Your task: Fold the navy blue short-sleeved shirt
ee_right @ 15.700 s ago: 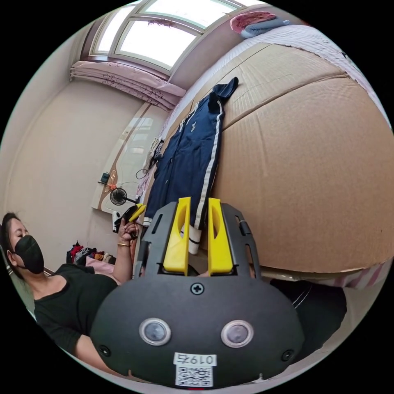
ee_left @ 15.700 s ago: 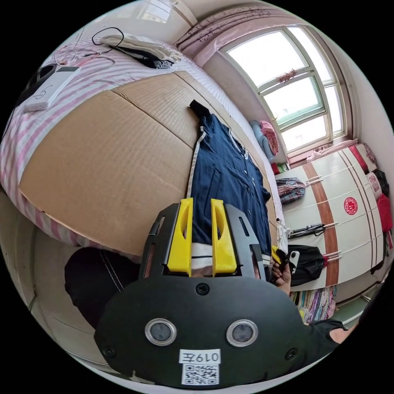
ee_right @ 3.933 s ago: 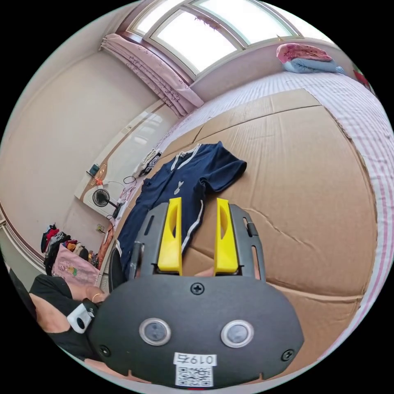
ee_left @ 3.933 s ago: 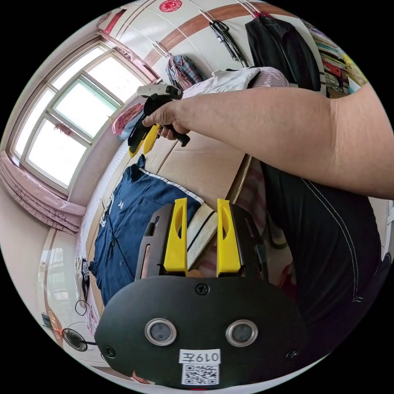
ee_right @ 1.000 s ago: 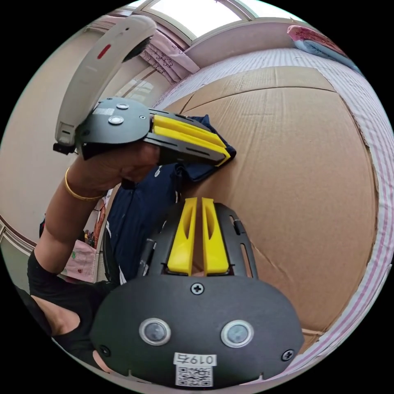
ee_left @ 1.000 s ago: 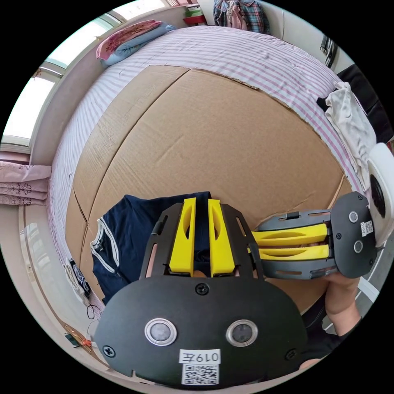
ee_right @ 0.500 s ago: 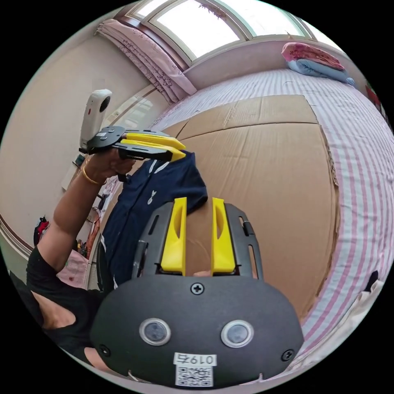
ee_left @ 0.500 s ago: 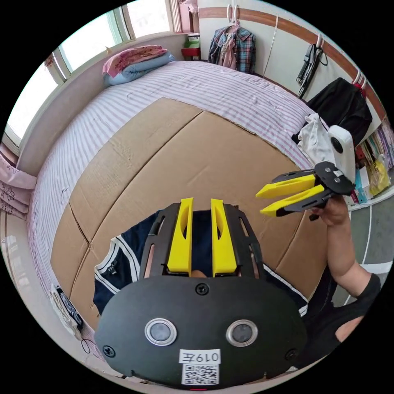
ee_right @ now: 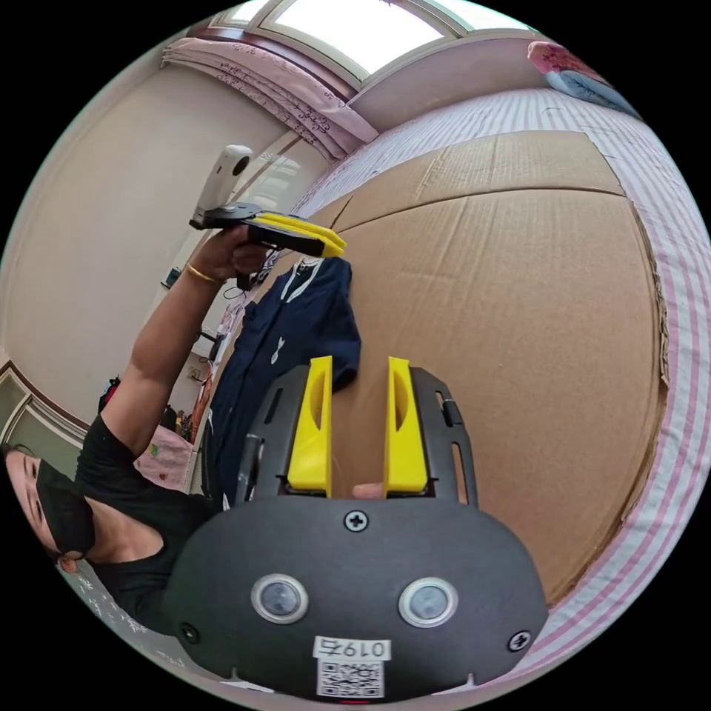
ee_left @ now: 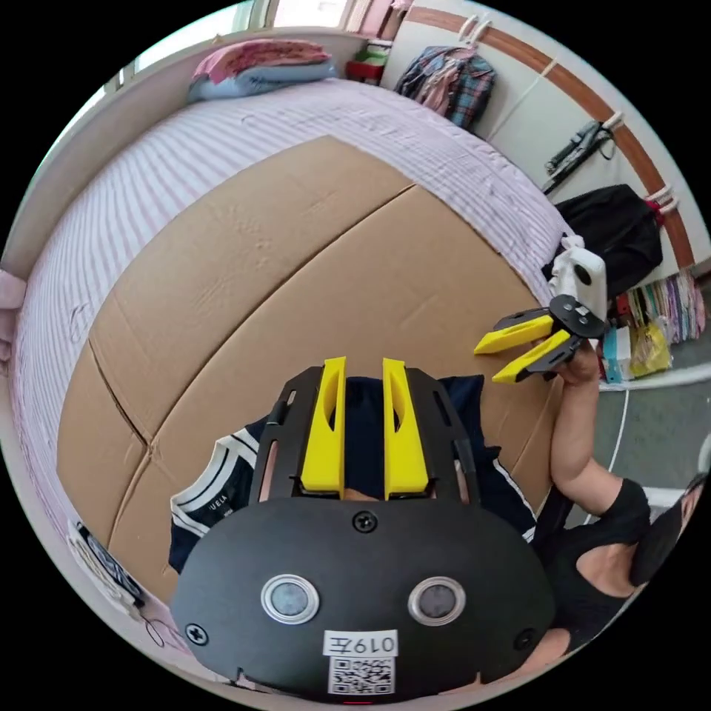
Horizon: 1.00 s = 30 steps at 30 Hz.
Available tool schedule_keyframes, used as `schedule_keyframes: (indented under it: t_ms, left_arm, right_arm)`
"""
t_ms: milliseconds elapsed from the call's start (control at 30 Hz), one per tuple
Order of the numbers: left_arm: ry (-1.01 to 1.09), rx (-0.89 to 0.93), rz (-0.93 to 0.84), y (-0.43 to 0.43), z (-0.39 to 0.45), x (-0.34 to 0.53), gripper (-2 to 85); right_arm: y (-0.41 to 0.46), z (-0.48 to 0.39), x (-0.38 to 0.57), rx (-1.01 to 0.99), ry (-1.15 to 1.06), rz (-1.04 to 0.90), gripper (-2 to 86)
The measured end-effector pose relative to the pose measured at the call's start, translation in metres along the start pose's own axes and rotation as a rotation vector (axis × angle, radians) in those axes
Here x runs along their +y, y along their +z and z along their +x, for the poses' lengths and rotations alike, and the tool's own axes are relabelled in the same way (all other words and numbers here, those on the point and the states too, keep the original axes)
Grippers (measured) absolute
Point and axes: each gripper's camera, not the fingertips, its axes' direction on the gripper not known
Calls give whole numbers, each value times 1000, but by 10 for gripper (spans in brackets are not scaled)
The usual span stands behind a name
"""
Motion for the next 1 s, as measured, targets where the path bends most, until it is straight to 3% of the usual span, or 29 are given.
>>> schedule_keyframes:
  t_ms: [200,500,1000]
  left_arm:
    - [-248,87,-100,15,-30,-28,39]
    - [-313,-113,-269,44,-16,-75,80]
    - [-415,-85,-270,74,-27,-107,66]
  right_arm:
    - [-2,-3,-18,27,-52,-52,109]
    - [-4,-10,-41,53,-90,-73,113]
    - [1,-25,-74,106,-130,-122,61]
